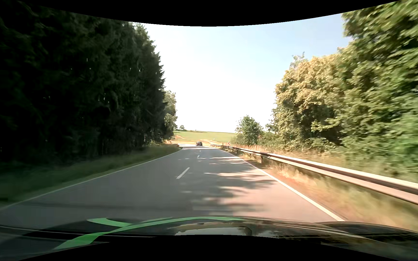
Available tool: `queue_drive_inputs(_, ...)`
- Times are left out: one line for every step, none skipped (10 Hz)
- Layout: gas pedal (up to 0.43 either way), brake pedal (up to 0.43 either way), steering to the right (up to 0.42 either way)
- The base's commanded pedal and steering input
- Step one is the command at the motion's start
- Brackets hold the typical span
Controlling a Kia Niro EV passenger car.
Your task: Follow the waypoints while adhering to traffic rules and regulations
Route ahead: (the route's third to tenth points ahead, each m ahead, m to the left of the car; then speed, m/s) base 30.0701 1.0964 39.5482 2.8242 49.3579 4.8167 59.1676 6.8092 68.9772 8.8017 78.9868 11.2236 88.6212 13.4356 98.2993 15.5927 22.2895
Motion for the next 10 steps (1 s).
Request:
queue_drive_inputs(0.228, 0.0, -0.021)
queue_drive_inputs(0.24, 0.0, -0.02)
queue_drive_inputs(0.26, 0.0, -0.019)
queue_drive_inputs(0.268, 0.0, -0.019)
queue_drive_inputs(0.268, 0.0, -0.019)
queue_drive_inputs(0.268, 0.0, -0.019)
queue_drive_inputs(0.26, 0.0, -0.019)
queue_drive_inputs(0.248, 0.0, -0.019)
queue_drive_inputs(0.24, 0.0, -0.019)
queue_drive_inputs(0.248, 0.0, -0.019)
